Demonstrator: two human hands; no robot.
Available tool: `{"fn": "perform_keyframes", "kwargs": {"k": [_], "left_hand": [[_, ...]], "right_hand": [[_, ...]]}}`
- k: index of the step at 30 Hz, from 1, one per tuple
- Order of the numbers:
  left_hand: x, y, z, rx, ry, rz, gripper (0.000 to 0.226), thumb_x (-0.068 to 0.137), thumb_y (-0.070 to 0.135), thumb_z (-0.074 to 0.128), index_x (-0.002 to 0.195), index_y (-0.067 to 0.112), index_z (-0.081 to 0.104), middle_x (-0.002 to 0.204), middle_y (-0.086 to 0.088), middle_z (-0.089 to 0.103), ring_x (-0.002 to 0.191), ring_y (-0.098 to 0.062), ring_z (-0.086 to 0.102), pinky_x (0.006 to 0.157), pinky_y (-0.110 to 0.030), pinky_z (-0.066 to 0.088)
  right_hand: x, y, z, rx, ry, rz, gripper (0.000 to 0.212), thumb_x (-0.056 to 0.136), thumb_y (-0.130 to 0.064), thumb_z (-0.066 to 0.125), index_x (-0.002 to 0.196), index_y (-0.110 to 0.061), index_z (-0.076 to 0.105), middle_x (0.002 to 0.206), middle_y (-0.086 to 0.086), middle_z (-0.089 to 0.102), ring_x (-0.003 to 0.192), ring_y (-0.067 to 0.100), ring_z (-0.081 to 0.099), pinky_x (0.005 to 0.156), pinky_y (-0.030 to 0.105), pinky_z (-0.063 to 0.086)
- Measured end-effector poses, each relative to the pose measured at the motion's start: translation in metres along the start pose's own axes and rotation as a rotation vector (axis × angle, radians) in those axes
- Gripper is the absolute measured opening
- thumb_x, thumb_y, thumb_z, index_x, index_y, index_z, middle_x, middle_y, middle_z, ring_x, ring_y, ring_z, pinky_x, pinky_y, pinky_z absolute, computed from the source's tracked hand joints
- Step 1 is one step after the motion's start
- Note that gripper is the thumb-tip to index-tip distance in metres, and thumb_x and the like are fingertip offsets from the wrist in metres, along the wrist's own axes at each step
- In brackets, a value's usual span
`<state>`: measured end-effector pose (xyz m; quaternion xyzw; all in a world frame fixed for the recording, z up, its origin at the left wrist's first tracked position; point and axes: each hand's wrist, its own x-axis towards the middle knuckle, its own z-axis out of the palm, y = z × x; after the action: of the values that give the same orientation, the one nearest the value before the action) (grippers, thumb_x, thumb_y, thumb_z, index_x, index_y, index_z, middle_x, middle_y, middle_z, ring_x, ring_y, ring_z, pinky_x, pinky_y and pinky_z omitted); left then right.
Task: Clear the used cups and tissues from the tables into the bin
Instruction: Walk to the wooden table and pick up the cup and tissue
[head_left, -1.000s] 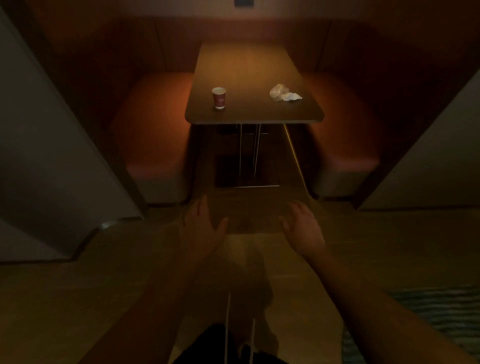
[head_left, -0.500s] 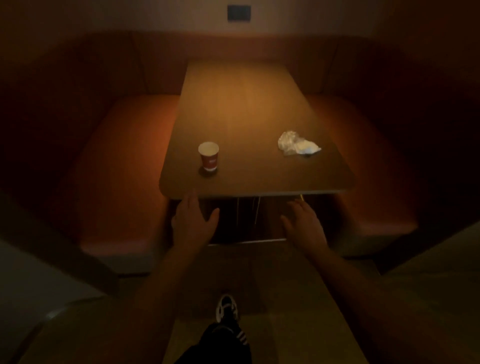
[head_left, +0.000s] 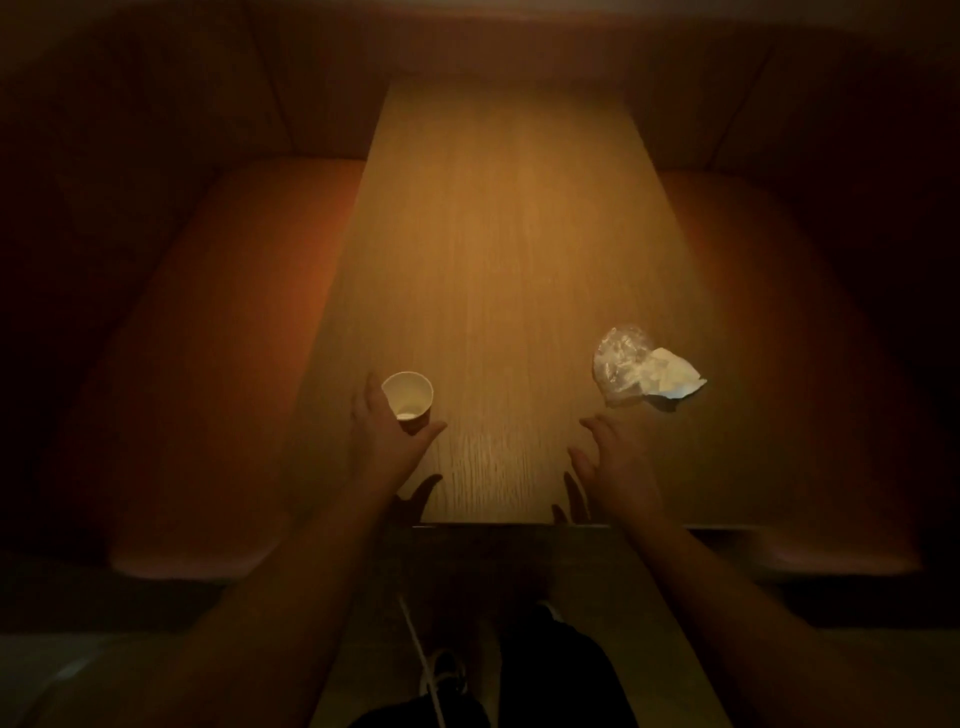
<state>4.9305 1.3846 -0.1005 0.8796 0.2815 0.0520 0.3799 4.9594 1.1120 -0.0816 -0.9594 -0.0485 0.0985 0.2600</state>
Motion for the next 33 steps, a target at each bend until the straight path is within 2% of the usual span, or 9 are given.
{"fn": "perform_keyframes", "kwargs": {"k": [3,7,10,14,18,22,25,28,33], "left_hand": [[0.019,0.002,0.014,0.03,-0.02,-0.024,0.119,0.061,0.049,0.083,0.149,0.026,0.006,0.155,-0.008,0.012,0.136,-0.034,0.025,0.103,-0.052,0.035],[0.035,0.011,0.033,0.05,0.02,-0.081,0.105,0.067,0.04,0.081,0.147,0.017,0.018,0.147,-0.013,0.03,0.128,-0.035,0.038,0.096,-0.048,0.041],[0.033,0.035,0.052,0.063,0.03,-0.012,0.089,0.07,0.04,0.079,0.14,0.014,0.031,0.138,-0.011,0.04,0.119,-0.031,0.046,0.087,-0.041,0.045],[0.026,0.091,0.089,0.03,-0.034,0.1,0.084,0.071,0.042,0.078,0.139,0.019,0.034,0.135,-0.005,0.042,0.115,-0.024,0.048,0.082,-0.033,0.042],[0.025,0.133,0.12,0.034,-0.081,0.162,0.085,0.072,0.044,0.077,0.14,0.019,0.033,0.135,-0.004,0.042,0.116,-0.022,0.048,0.085,-0.032,0.041],[0.032,0.147,0.137,0.071,-0.113,0.172,0.087,0.072,0.045,0.076,0.141,0.018,0.031,0.136,-0.004,0.041,0.116,-0.022,0.047,0.084,-0.03,0.039],[0.037,0.152,0.142,0.087,-0.097,0.161,0.087,0.072,0.044,0.076,0.141,0.017,0.031,0.137,-0.005,0.042,0.116,-0.021,0.047,0.084,-0.029,0.037],[0.042,0.157,0.142,0.096,-0.091,0.149,0.087,0.071,0.044,0.076,0.141,0.018,0.032,0.136,-0.004,0.042,0.117,-0.02,0.046,0.084,-0.029,0.037],[0.051,0.165,0.141,0.104,-0.12,0.173,0.085,0.072,0.043,0.076,0.14,0.017,0.033,0.135,-0.005,0.043,0.116,-0.021,0.046,0.084,-0.029,0.037]], "right_hand": [[0.023,0.009,0.0,0.025,-0.029,-0.009,0.048,0.095,-0.032,0.053,0.139,-0.017,0.043,0.151,0.006,0.035,0.135,0.02,0.036,0.108,0.035,0.03],[0.041,0.028,-0.003,0.023,-0.054,-0.019,0.047,0.095,-0.031,0.052,0.138,-0.016,0.043,0.149,0.007,0.037,0.136,0.02,0.033,0.108,0.033,0.029],[0.052,0.047,-0.012,0.027,-0.04,-0.014,0.046,0.095,-0.03,0.052,0.137,-0.015,0.045,0.147,0.007,0.039,0.135,0.019,0.034,0.108,0.031,0.028],[0.072,0.079,-0.037,0.021,0.051,0.017,0.048,0.093,-0.029,0.055,0.137,-0.015,0.045,0.148,0.007,0.038,0.131,0.022,0.04,0.104,0.035,0.036],[0.107,0.119,-0.062,-0.003,0.099,0.134,0.063,0.09,-0.036,0.06,0.144,-0.017,0.034,0.154,0.008,0.028,0.138,0.026,0.031,0.11,0.042,0.034],[0.15,0.146,-0.07,-0.007,-0.017,0.129,0.085,0.08,-0.048,0.069,0.148,-0.02,0.025,0.154,0.008,0.026,0.138,0.028,0.03,0.11,0.048,0.033],[0.175,0.154,-0.062,-0.111,-0.127,0.036,0.093,0.078,-0.048,0.07,0.15,-0.021,0.017,0.159,0.008,0.012,0.145,0.029,0.015,0.116,0.049,0.02],[0.18,0.164,-0.053,-0.233,-0.212,0.005,0.081,0.085,-0.047,0.063,0.15,-0.022,0.022,0.16,0.008,0.013,0.146,0.028,0.01,0.117,0.047,0.015],[0.166,0.173,-0.054,-0.155,-0.06,0.073,0.033,0.097,-0.029,0.048,0.127,-0.02,0.058,0.142,0.004,0.048,0.129,0.023,0.04,0.102,0.04,0.036]]}}
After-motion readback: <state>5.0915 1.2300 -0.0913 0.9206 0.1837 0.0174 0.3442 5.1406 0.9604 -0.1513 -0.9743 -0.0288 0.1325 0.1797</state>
